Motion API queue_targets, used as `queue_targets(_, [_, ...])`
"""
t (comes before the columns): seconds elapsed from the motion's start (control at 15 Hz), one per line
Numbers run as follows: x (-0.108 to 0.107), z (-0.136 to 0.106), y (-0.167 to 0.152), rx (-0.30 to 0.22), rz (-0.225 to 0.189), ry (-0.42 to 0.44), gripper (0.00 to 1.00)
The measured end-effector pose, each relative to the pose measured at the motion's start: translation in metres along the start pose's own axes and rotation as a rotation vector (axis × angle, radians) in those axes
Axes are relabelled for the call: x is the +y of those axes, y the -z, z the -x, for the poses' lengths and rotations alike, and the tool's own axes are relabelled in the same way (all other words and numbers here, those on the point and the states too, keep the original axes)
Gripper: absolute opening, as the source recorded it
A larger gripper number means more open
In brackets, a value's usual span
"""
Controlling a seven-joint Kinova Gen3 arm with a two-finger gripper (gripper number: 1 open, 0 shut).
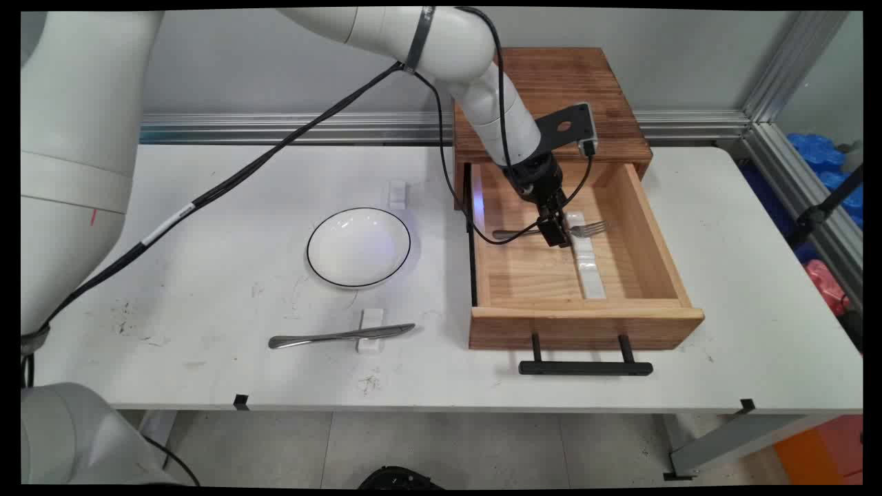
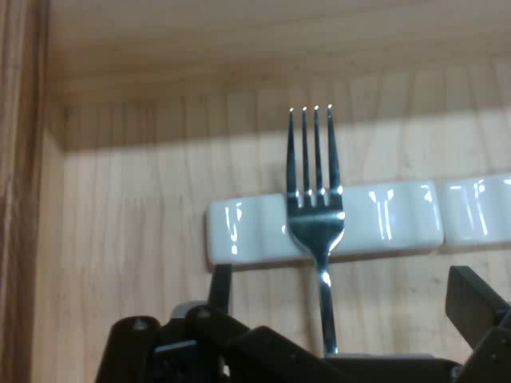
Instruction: Pick up the knife from the right of the white plate
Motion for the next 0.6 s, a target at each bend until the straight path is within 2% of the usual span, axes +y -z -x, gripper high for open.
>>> queue_targets(0.6, [0.016,-0.018,0.036,0.082,0.022,0.118,1.0])
